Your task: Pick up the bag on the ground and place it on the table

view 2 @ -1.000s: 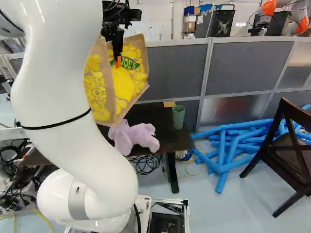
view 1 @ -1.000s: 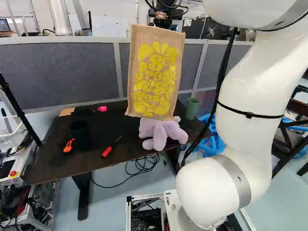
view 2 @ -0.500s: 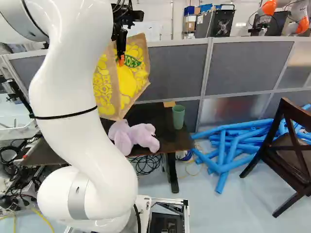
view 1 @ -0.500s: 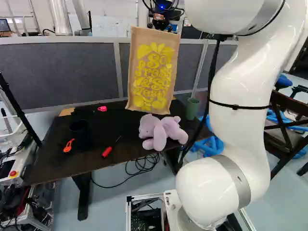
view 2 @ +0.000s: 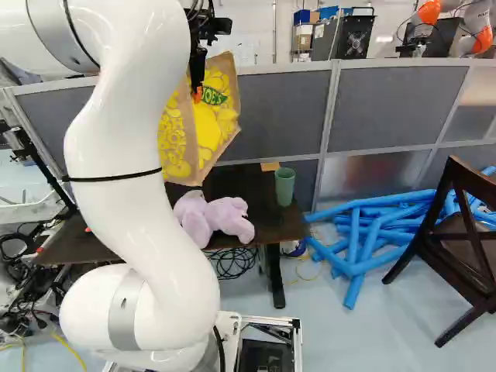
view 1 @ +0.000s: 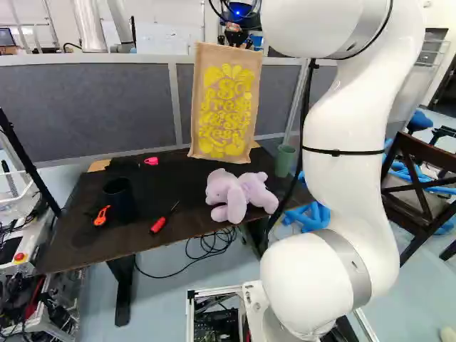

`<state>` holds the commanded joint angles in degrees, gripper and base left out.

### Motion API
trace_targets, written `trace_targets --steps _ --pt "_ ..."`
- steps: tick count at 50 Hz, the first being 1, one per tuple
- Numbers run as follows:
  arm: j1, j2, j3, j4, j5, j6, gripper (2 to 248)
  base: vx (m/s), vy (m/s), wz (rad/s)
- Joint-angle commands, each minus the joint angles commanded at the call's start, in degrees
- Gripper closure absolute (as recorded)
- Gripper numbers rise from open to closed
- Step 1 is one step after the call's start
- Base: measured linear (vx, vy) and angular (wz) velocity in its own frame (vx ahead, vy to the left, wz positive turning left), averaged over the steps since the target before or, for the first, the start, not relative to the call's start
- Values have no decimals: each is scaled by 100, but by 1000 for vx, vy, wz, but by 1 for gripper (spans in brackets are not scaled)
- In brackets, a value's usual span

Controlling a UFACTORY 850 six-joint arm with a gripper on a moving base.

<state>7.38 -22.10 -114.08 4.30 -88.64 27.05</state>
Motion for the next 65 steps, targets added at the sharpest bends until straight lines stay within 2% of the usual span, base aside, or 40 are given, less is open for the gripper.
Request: trace_targets --steps 6,13,40,65 --pt "-16 -169 -227 0 -18 34 228 0 0 0" --pt "-35 -366 -497 0 -29 333 228 0 0 0" --pt "-80 -912 -1269 0 -181 1929 228 0 0 0" --pt "-89 -1017 -1424 0 -231 3437 228 0 0 0"
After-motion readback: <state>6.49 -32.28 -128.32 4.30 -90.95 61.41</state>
